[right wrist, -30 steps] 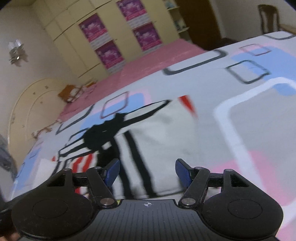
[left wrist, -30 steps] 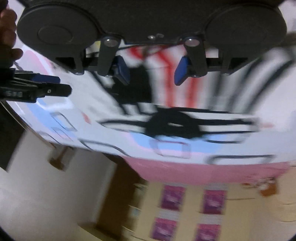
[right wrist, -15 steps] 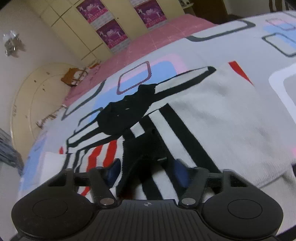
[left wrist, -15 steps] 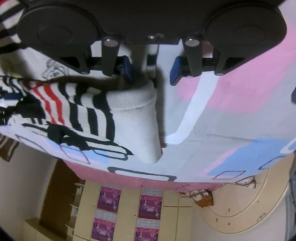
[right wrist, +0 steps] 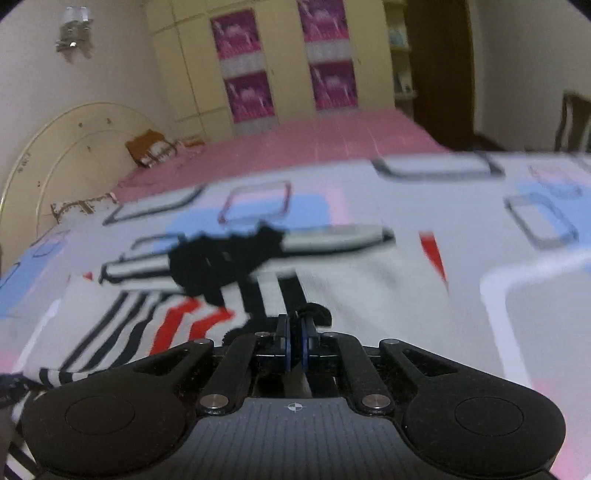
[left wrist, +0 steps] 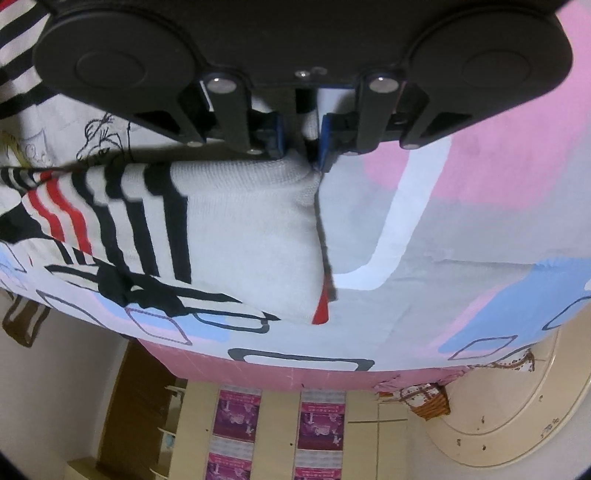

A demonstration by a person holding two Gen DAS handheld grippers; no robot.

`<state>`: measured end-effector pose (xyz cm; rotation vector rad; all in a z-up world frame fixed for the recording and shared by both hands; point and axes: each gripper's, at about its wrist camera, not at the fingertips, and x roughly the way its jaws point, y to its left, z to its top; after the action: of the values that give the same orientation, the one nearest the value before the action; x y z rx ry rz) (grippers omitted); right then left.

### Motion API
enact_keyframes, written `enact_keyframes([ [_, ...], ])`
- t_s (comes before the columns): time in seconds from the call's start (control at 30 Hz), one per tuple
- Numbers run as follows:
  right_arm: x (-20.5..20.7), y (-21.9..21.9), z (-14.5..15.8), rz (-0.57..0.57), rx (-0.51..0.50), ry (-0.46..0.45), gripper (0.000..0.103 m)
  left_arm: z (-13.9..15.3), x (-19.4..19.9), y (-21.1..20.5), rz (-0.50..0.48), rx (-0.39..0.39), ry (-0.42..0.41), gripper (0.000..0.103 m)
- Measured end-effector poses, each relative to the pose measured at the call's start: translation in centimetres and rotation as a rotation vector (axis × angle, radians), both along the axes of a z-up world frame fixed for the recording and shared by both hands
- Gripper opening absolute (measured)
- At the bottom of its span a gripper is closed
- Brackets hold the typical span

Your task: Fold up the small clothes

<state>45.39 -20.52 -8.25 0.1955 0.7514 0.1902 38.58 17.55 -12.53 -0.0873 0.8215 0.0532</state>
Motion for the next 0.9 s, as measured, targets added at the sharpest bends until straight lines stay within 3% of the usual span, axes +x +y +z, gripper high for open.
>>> enact_keyframes([
  [0.33,-0.4,0.1,-3.1,-0.012,-0.006,0.093,0.005,0.1,0.3,0.0,-0.094,0.035,0.036,0.019],
  [0.37,-0.4,-0.1,-2.9,-0.012,-0.006,0.098,0.005,0.4,0.1,0.1,-0.122,0.030,0.042,0.024],
  [0.4,-0.5,-0.4,-2.4,-0.020,-0.008,0.109,0.021,0.9,-0.5,0.5,-0.144,0.021,0.039,0.032],
  [0.43,-1.1,-0.8,-1.6,-0.053,-0.027,0.103,0.045,1.8,-1.5,0.8,-0.146,0.025,0.020,0.032],
  [0.47,-2.1,-1.2,-0.3,-0.080,-0.034,0.050,0.047,2.9,-2.7,1.1,-0.147,0.026,-0.018,0.034],
  [0.6,-3.4,0.8,1.4,0.014,-0.075,-0.041,0.047,4.8,-3.2,-0.4,-0.135,-0.045,-0.122,0.044],
  [0.7,-2.3,2.9,-0.4,0.064,-0.079,0.010,0.031,2.7,-0.4,-3.4,-0.171,-0.060,-0.082,0.044],
  [0.77,-1.7,3.6,-2.4,0.068,-0.144,0.090,0.029,0.6,0.9,-4.3,-0.186,-0.058,-0.025,0.044],
  [0.9,-1.9,2.8,-1.6,0.086,-0.157,0.062,0.030,1.1,1.2,-3.7,-0.212,-0.070,-0.025,0.044],
])
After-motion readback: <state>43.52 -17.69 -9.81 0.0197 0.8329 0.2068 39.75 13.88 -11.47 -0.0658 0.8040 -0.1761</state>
